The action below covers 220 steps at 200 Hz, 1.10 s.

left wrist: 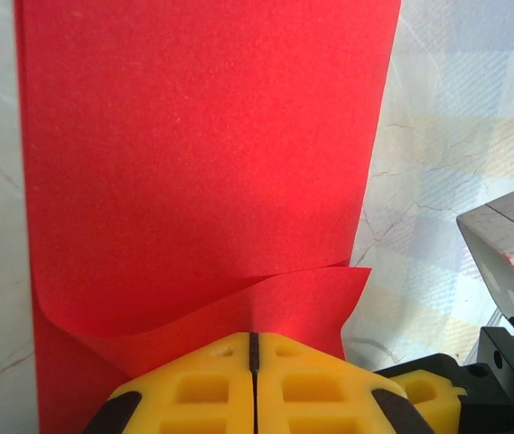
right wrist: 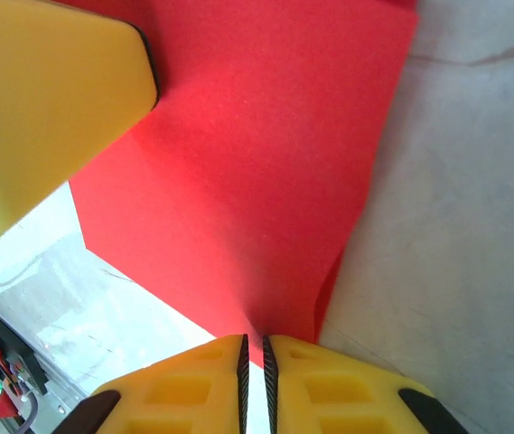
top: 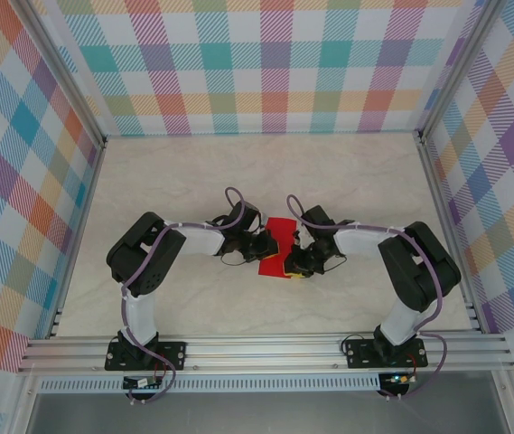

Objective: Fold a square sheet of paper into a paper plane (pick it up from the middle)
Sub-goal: Fold the triangle a second time at the center of the table.

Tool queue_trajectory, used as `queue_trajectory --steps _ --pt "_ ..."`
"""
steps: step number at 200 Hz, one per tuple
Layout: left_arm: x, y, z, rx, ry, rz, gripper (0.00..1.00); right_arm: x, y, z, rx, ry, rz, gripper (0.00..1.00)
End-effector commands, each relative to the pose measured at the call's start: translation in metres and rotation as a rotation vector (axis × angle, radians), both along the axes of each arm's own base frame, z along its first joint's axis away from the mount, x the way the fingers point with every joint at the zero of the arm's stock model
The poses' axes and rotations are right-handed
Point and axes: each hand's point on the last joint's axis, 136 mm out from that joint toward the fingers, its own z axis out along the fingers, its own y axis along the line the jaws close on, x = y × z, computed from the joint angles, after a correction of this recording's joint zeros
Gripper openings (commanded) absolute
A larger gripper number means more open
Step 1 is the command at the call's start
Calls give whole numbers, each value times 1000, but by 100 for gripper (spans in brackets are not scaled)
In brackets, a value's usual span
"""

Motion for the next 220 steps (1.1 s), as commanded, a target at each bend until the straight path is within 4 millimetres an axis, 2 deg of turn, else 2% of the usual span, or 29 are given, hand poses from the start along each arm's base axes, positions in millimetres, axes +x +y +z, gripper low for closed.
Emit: queue_trajectory --steps 1,15,59,95,107,147,165,193,220 --pt "-17 18 -27 122 55 -2 6 -19 -22 -28 -97 79 -9 16" --pt "-17 18 -27 124 54 -4 6 -22 -26 -31 -113 83 -14 15" --pt "-17 19 -27 131 54 -3 6 -17 -25 -7 -76 25 -17 16" --pt "-15 18 -26 129 49 -3 6 -24 -34 -21 -101 68 -27 15" --pt "-15 17 -25 127 47 -3 6 -21 -31 -11 -76 47 -30 15" --pt "-14 17 -24 122 44 -2 6 2 -14 45 50 -92 -63 19" --pt "-14 16 -24 120 43 -3 6 11 -4 58 109 -120 -78 20" --pt "-13 15 -23 115 43 -1 6 17 12 55 168 -87 -71 18" --pt "-13 15 -23 117 41 -1 6 16 21 40 164 -39 -45 17"
